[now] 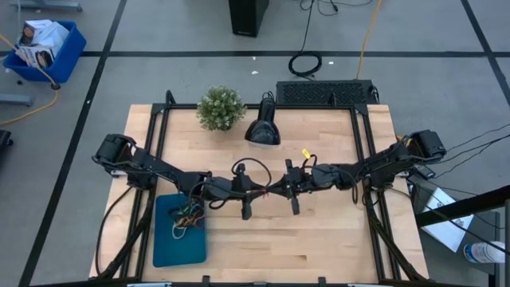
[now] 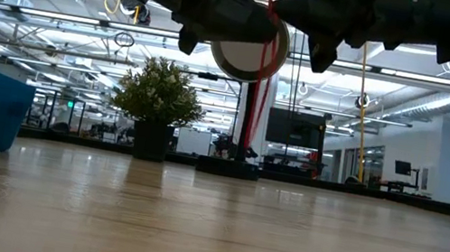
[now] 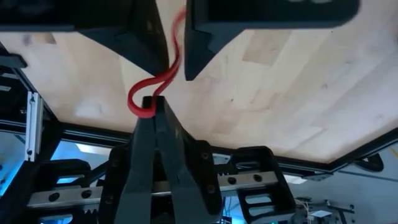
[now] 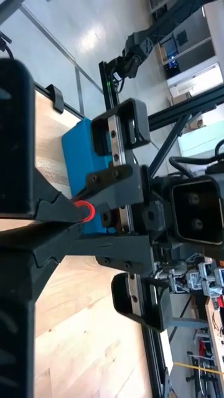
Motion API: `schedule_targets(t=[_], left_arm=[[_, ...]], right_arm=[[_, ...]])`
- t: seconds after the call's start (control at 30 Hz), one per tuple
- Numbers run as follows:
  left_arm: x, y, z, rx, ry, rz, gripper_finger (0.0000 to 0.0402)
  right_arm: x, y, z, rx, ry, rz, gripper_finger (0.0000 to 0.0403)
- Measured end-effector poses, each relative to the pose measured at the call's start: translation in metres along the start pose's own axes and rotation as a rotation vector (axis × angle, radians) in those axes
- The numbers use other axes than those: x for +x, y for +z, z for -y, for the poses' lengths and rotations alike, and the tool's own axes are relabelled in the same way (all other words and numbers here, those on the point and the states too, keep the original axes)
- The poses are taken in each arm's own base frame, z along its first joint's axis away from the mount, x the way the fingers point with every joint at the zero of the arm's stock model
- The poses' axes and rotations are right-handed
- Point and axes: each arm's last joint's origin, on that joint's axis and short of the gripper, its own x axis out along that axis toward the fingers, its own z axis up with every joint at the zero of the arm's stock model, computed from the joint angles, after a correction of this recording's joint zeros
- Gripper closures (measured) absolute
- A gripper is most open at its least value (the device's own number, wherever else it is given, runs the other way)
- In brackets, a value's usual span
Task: Pick and place rubber bands into bin
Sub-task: Put the red rubber band into the blue bin
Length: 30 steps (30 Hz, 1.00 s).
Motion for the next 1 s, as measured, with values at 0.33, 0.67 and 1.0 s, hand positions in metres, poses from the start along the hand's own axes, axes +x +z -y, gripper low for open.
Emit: schedule_targets(t=[0.33,0.67,1.0], left_arm=[[0.0,0.0,0.0008,0.0,-0.023,-0.003,0.0386],[-0.0001,0.0017,0.0012,-0.003,-0.029,0.013,0.0389],[-0.0008,0.0023,0.0026,-0.002,-0.079,0.003,0.0396]], right_arm=[[-0.0001,-0.0004,-0.001,-0.002,0.003,-0.002,0.0403],[-0.0001,-0.0003,-0.0008,-0.002,0.003,-0.001,0.04],[-0.0011,-0.004,0.0005,-0.012,-0.013,-0.049,0.0303]])
